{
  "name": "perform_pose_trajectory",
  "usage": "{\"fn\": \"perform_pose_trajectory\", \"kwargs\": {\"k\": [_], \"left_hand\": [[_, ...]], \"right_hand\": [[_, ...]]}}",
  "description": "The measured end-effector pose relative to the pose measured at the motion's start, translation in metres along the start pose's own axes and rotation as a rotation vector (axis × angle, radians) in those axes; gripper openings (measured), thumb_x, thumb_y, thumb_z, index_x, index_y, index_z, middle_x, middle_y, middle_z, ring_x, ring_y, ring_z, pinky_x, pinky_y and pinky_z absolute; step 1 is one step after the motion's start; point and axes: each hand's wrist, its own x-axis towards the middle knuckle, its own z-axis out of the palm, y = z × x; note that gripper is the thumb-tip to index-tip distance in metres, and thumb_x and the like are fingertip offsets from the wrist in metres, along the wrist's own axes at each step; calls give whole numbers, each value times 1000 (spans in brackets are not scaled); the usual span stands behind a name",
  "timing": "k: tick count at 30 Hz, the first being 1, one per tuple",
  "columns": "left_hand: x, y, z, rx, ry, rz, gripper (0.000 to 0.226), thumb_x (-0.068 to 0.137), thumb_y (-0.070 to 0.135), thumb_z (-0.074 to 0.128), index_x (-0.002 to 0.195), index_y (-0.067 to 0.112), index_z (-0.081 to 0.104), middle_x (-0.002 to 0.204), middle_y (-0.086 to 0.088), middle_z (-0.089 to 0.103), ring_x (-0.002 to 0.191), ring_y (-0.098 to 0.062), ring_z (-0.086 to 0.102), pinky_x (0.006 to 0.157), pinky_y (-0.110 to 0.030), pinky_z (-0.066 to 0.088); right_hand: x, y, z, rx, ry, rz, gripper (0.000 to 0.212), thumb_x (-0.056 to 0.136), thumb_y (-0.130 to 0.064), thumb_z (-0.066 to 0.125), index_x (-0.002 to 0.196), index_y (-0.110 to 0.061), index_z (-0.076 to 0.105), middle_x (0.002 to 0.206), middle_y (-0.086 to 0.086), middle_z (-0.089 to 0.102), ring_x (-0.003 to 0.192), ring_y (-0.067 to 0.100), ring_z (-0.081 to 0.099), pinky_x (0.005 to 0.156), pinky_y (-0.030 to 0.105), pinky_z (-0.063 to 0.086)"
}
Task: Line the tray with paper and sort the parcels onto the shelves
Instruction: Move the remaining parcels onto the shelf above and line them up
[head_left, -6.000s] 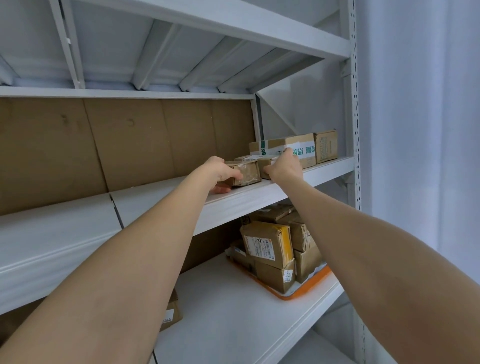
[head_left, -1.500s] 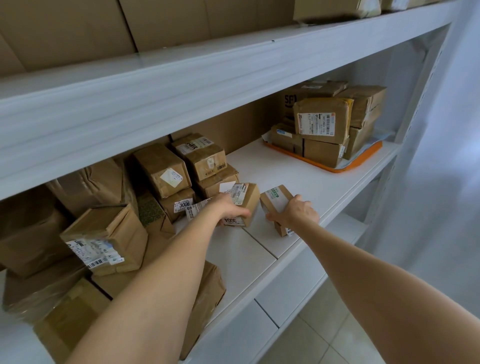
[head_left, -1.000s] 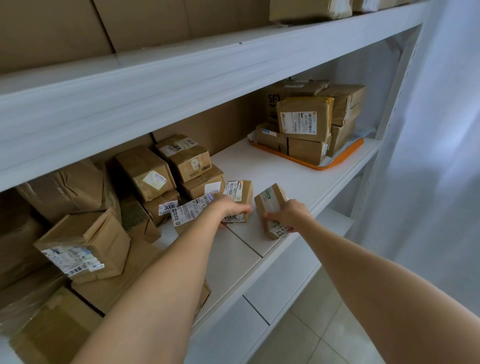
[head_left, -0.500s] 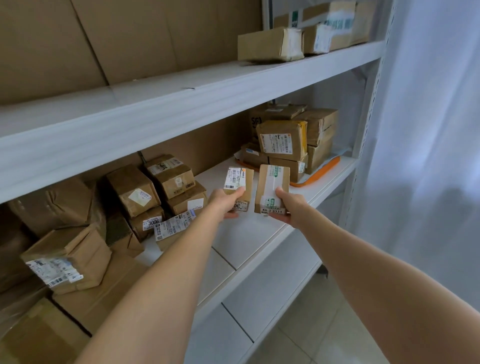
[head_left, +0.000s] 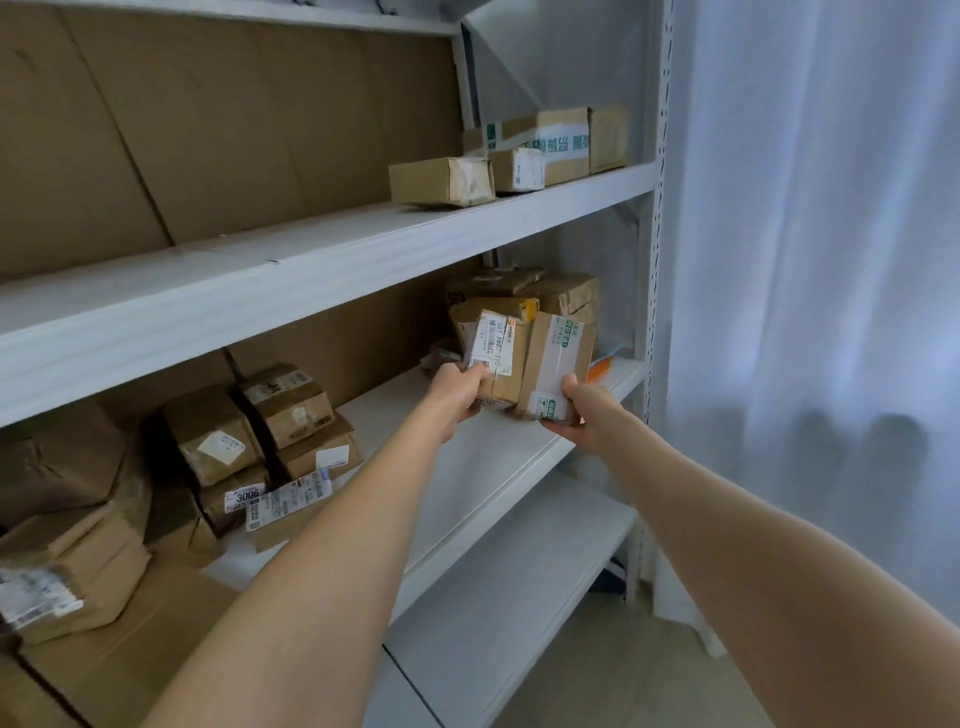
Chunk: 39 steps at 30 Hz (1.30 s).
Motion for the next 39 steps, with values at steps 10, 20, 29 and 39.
{"fn": "perform_pose_trajectory", "kwargs": {"k": [10, 20, 29, 39], "left_hand": [[-13, 63, 37, 180, 73, 279, 47, 85, 21, 66, 129, 15, 51, 121, -3, 59, 93, -10, 57, 78, -26, 52], [-31, 147, 30, 164, 195, 416, 47, 79, 29, 68, 123, 19, 54, 118, -1, 62, 107, -19, 58, 94, -41, 51], [-34, 209, -7, 109, 342, 519, 43, 85, 27, 66, 123, 11, 56, 118, -3, 63, 101, -17, 62, 86, -37, 56], [-15, 260, -47, -12, 388, 550, 63, 86, 28, 68, 140, 26, 36, 129, -4, 55, 92, -20, 66, 58, -28, 59]], "right_hand": [[-8, -67, -36, 77, -37, -234, 19, 101, -21, 48, 120, -16, 51, 115, 12, 63, 101, 28, 63, 89, 49, 55], [-32, -136, -15, 264, -134, -428, 28, 96, -24, 58, 121, -20, 44, 107, 9, 62, 92, 24, 66, 76, 47, 60], [-53, -197, 39, 325, -360, -500, 56, 87, -6, 60, 135, -30, 43, 112, 8, 52, 100, 30, 58, 89, 47, 56], [-41, -261, 81, 227, -185, -610, 42, 85, -26, 74, 118, -16, 50, 111, 12, 64, 98, 25, 67, 71, 30, 61]]}}
